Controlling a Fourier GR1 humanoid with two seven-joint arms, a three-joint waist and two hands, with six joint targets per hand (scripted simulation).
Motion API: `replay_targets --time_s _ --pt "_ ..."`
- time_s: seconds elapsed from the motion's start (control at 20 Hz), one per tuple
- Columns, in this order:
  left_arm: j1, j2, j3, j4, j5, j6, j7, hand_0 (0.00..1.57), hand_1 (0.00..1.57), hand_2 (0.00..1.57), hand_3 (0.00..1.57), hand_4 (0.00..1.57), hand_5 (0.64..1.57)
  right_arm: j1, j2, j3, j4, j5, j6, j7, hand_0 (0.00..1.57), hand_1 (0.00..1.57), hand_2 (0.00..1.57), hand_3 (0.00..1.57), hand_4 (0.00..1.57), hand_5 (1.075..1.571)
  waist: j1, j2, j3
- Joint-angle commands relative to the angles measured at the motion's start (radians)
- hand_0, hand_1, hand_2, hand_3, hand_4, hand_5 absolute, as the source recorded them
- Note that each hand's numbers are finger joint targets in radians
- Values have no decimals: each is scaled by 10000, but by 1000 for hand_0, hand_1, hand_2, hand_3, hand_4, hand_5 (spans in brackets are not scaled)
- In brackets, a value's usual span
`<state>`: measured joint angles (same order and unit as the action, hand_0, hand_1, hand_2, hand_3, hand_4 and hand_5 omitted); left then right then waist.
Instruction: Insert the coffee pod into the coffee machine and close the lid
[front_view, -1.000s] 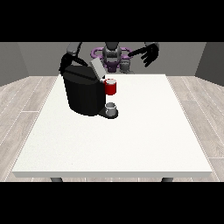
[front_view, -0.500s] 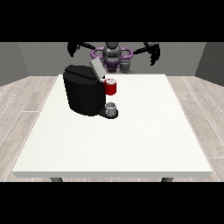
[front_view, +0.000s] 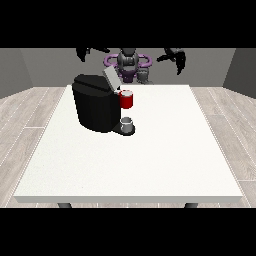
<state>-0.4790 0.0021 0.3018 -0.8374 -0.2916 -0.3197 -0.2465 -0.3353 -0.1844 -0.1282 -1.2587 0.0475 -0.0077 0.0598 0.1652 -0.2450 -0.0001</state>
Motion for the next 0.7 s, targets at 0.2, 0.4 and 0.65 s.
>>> replay_targets --time_s 0.2,0.4,0.65 --pt "397 -19 -780 -1684 536 79 -13 0 0 0 0 382 1571 -1160 -325 -1175 1200 -1145 342 -31 0 0 0 0 186 1571 691 1362 7" --pt "544 58 -1057 -2349 814 452 402 0 0 0 0 346 1571 -2069 -197 -1078 1443 -1244 168 513 0 0 0 0 176 1571 450 1840 4" --pt "1121 139 -1259 -3677 1333 274 1097 0 0 0 0 301 1571 -2382 -101 -634 1814 -933 48 765 0 0 0 0 0 1571 344 1894 2"
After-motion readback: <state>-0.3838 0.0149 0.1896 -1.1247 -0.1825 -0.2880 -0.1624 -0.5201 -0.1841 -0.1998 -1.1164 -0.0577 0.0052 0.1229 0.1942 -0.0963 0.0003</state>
